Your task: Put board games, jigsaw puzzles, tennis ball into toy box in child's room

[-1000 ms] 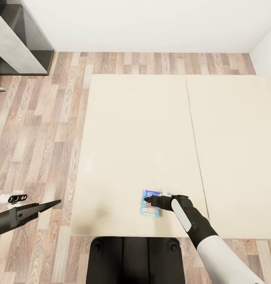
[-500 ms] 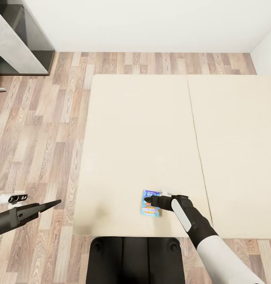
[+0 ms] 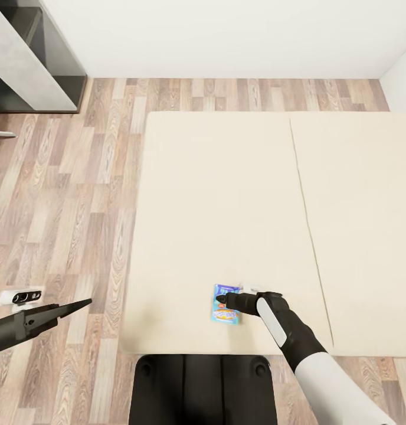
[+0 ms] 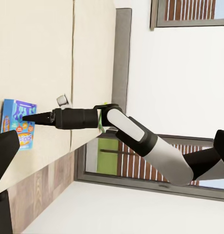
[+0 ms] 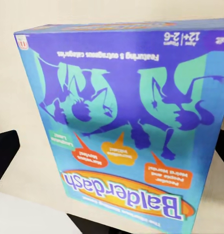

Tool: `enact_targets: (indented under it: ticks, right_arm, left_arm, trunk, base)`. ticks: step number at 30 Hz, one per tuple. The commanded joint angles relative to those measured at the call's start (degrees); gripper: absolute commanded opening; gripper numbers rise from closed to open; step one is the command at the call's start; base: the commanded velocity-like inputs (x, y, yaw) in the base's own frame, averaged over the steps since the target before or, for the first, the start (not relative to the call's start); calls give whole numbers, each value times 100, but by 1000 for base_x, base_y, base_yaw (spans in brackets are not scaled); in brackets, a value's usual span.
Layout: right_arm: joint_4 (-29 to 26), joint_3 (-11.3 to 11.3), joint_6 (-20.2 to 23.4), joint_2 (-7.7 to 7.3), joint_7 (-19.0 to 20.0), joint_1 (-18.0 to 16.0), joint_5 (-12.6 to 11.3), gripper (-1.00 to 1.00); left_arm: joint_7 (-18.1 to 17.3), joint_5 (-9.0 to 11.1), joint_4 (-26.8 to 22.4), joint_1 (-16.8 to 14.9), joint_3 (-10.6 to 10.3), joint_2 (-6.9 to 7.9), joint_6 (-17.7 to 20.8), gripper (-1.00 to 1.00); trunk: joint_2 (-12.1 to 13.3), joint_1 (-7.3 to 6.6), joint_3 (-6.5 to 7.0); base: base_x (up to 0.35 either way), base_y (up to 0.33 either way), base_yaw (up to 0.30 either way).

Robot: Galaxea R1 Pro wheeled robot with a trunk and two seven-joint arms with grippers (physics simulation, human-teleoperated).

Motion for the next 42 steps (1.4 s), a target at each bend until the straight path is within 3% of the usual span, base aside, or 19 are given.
enact_targets:
  ticks: [1, 42]
  right_arm:
    - [-5, -4, 26, 1, 23, -1, 20, 100]
    - [-22, -4, 34, 1, 32, -1, 20, 100]
  left_arm:
    - [-23, -3, 0, -1, -1, 2, 61, 100]
    - [-23, -3, 0, -1, -1, 2, 61, 100]
  trunk:
    - [-9, 3, -6]
    - [-9, 3, -6]
  base:
    - [0, 163, 0]
    - [0, 156, 0]
